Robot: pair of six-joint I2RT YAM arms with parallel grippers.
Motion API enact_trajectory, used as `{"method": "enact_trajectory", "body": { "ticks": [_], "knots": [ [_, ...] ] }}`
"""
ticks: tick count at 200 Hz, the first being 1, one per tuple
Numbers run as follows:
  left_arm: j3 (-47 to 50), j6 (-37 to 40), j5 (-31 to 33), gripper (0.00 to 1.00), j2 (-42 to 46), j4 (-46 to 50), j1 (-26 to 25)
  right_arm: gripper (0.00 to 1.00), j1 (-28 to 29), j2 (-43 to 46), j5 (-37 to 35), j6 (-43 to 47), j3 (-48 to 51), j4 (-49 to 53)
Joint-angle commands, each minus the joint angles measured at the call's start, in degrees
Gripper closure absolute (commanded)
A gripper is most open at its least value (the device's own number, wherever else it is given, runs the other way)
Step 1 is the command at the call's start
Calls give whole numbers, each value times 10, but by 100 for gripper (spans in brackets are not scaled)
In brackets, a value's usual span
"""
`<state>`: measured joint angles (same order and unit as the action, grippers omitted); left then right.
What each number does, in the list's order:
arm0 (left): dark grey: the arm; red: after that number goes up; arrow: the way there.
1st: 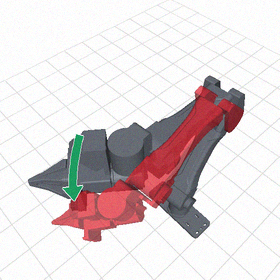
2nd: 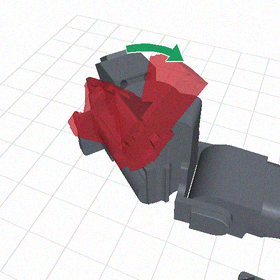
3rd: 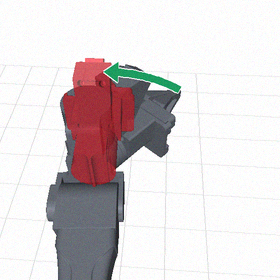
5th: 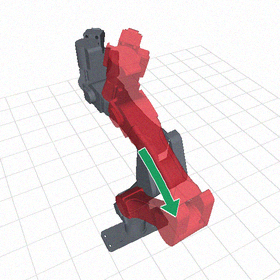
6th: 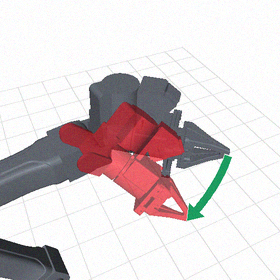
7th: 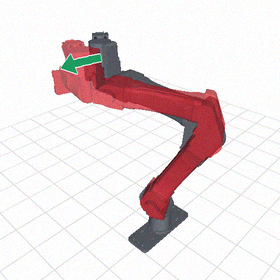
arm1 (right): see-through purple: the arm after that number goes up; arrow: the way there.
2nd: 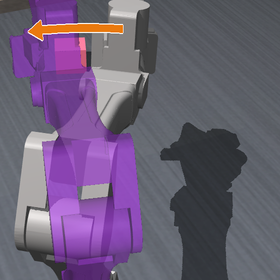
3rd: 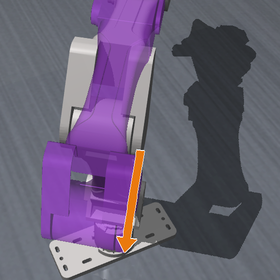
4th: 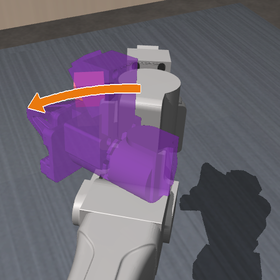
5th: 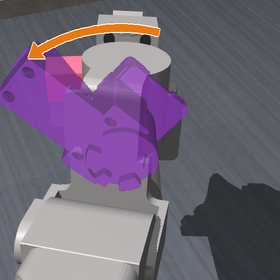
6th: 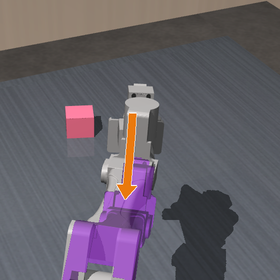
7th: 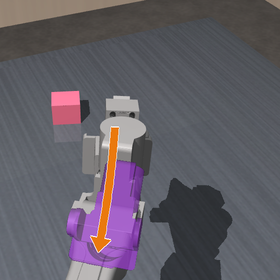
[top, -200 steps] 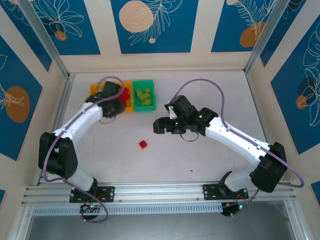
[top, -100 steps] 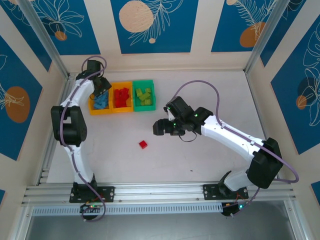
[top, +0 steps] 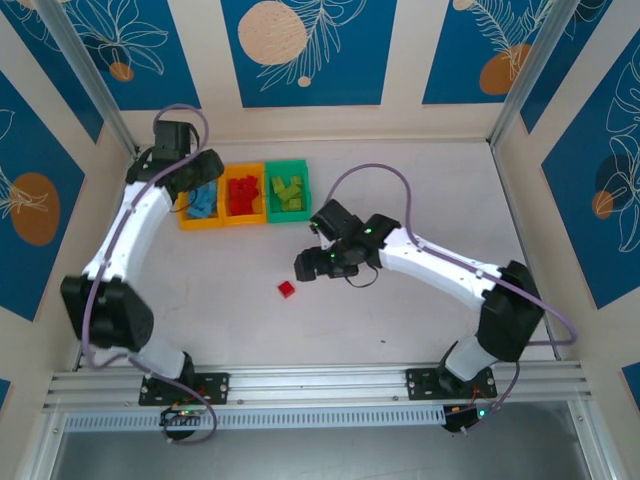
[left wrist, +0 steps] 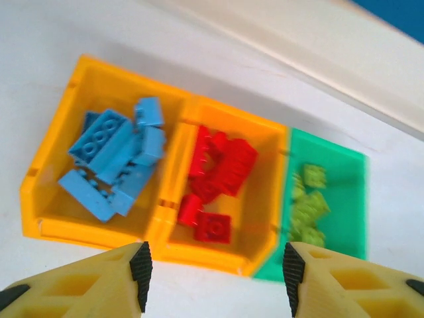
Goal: Sort the legos into containers by color
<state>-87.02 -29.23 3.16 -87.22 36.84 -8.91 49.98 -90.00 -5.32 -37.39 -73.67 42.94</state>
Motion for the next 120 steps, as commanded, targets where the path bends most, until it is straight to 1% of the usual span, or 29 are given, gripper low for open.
{"method": "enact_trajectory", "body": {
  "ticks": [1, 17, 31, 44, 60, 76, 92, 102, 110, 120],
  "knots": [
    [49, 108, -9, 46, 88, -4, -45, 21, 26, -50, -10, 28, -38, 14],
    [91, 177, -60, 46, 156, -19, -69, 21, 42, -95, -13, 44, -62, 13],
    [122, 243, -137, 45, 212, -22, -80, 21, 55, -132, -19, 59, -85, 14],
    [145, 305, -200, 42, 257, -11, -90, 22, 64, -166, -24, 72, -104, 14],
    [169, 377, -267, 37, 307, 13, -94, 23, 69, -201, -29, 84, -123, 9],
    [199, 453, -311, 30, 356, 32, -94, 24, 70, -234, -38, 94, -139, 1],
    [231, 541, -354, 21, 401, 59, -94, 25, 72, -265, -48, 105, -163, 1],
    [247, 588, -357, 15, 424, 75, -94, 25, 72, -285, -52, 112, -178, 6],
    [257, 619, -352, 9, 438, 86, -94, 26, 73, -299, -53, 117, -188, 8],
    [266, 656, -354, 2, 451, 104, -95, 29, 74, -313, -53, 121, -197, 12]
  ]
}}
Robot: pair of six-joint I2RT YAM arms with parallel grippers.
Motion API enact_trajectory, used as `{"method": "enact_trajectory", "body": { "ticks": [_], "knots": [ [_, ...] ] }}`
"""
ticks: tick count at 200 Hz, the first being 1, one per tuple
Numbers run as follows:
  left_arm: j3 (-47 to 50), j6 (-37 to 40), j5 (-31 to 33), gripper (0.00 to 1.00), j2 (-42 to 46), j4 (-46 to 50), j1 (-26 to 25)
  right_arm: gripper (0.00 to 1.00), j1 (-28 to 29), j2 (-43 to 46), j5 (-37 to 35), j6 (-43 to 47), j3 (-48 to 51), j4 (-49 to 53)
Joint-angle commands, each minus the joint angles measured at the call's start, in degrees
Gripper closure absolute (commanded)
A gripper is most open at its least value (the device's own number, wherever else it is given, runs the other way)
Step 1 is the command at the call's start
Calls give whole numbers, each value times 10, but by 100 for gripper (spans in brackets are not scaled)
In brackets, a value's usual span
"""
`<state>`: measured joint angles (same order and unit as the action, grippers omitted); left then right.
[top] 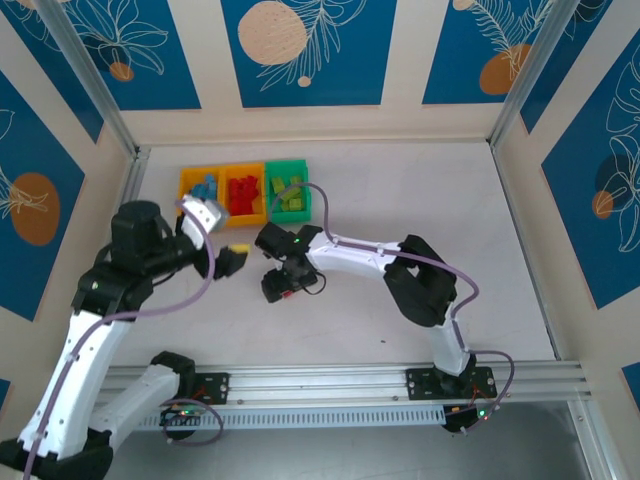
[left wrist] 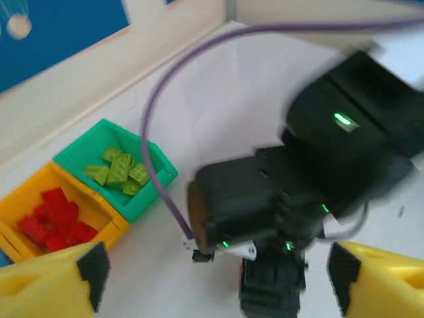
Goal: Sort the legos into containers by color
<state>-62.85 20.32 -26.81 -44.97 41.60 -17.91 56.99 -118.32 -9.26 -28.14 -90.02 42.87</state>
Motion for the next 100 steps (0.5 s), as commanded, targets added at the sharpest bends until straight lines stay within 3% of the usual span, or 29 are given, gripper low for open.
{"method": "enact_trajectory", "body": {
  "ticks": [1, 28, 54, 100],
  "knots": [
    [25, 164, -56, 2, 29, 58, -5, 30, 4, -30, -14, 28, -33, 13],
    [23, 237, -88, 0, 26, 120, -4, 47, 4, -33, -22, 30, -32, 10],
    [25, 254, -114, 0, 10, 135, -4, 62, 1, -8, -35, 24, -21, 9],
    [43, 196, -148, 0, 19, 49, -5, 67, -33, 100, -34, 22, -1, -57]
  ]
}}
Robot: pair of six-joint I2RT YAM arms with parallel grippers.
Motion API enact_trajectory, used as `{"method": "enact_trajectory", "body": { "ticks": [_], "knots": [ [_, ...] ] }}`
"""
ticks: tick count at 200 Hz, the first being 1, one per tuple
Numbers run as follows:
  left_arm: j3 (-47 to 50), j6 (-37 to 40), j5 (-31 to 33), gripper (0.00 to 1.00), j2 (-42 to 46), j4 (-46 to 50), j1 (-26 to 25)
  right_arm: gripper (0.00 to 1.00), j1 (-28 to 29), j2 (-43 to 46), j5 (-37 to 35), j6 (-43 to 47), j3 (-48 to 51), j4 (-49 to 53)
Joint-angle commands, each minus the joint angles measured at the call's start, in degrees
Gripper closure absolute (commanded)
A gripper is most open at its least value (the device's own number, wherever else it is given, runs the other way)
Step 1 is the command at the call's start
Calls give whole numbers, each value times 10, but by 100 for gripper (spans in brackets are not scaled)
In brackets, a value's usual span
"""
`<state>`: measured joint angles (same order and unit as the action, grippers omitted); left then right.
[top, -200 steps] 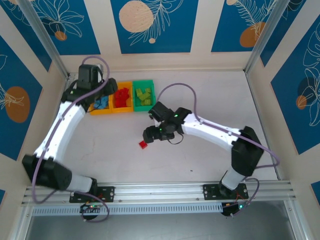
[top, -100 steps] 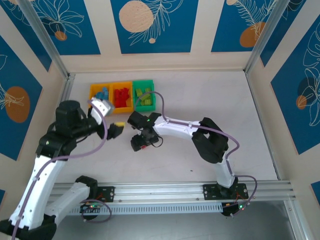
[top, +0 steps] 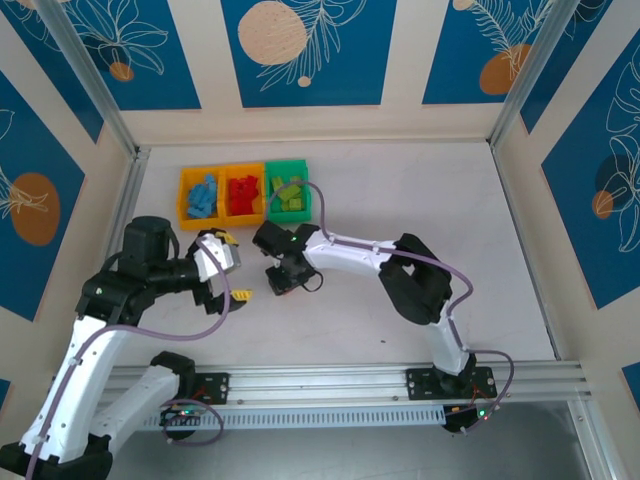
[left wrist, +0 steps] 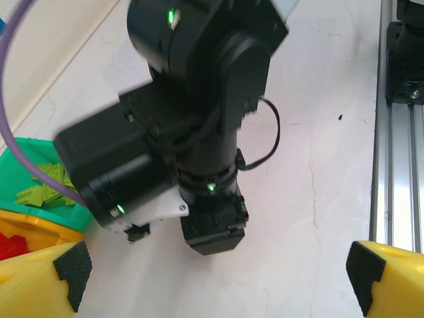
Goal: Sort the legos into containers by color
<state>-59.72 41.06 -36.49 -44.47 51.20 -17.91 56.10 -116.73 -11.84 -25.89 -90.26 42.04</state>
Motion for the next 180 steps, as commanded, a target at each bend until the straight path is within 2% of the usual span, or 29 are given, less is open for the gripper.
{"method": "enact_trajectory", "body": {
  "ticks": [1, 28, 65, 106, 133, 161, 180],
  "knots": [
    [13, -13, -51, 0, 16, -50, -5, 67, -25, 86, -8, 0, 1, -52],
    [44, -72, -52, 0, 33, -140, -5, 66, -60, 96, -7, 25, -32, -127],
    [55, -189, -9, 0, 36, -222, -5, 66, -106, -1, 16, 56, -158, -168],
    [40, -284, 102, 0, 32, -221, -5, 66, -113, -152, 18, 111, -345, -131],
    [43, -322, 142, 0, 36, -221, -5, 60, -119, -230, 25, 115, -441, -92],
    [70, -432, 183, 0, 33, -263, -5, 51, -122, -273, 34, 118, -526, -44],
    [88, -480, 196, 0, 31, -288, -5, 47, -124, -262, 30, 114, -531, -33]
  ]
}}
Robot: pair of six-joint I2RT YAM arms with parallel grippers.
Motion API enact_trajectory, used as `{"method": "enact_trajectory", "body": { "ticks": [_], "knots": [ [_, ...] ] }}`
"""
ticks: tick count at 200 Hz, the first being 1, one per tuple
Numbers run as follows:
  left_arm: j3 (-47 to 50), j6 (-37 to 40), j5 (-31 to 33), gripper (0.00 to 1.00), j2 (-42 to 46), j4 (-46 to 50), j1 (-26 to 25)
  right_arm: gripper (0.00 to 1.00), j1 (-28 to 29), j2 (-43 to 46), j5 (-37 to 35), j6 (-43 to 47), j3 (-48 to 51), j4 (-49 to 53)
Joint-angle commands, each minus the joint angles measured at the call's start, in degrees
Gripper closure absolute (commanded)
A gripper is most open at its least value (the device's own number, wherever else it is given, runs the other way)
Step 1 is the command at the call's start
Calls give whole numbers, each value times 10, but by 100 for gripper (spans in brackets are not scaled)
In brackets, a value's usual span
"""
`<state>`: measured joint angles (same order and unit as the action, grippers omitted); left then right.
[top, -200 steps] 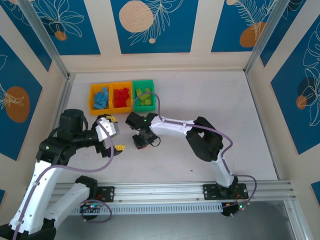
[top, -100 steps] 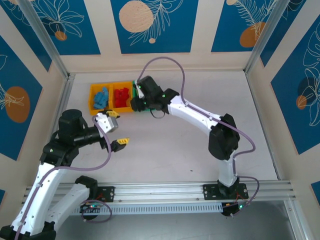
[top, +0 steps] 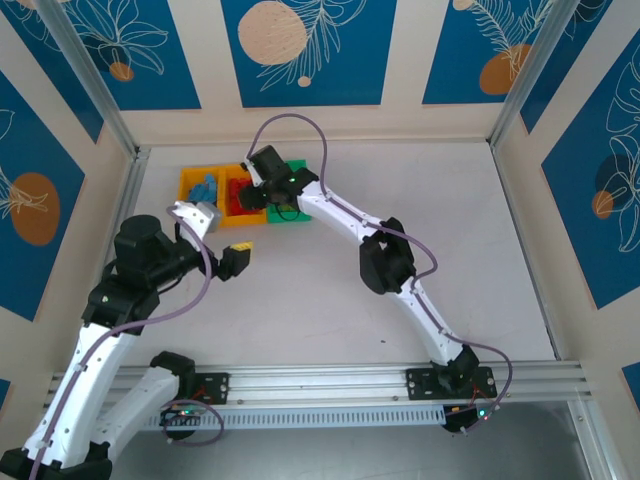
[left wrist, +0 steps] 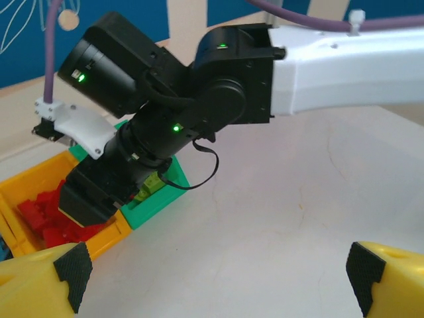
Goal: Sort the legos into containers by color
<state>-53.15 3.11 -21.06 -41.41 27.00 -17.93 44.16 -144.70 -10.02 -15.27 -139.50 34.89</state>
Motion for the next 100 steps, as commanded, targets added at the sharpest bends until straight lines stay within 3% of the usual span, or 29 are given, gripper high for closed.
{"method": "enact_trajectory", "body": {
  "ticks": [1, 41, 66, 100],
  "knots": [
    [23, -102, 43, 0, 1, -47, -5, 47, -5, 19, 11, 8, -38, 39],
    [35, -125, 168, 0, 2, -35, -5, 47, -7, 115, 15, 11, 35, 44],
    [67, -142, 279, 0, -4, -55, -4, 47, -13, 266, 9, 10, 211, -8],
    [130, -132, 368, 0, -42, -139, -3, 44, -37, 503, -54, 6, 483, -81]
  ]
}}
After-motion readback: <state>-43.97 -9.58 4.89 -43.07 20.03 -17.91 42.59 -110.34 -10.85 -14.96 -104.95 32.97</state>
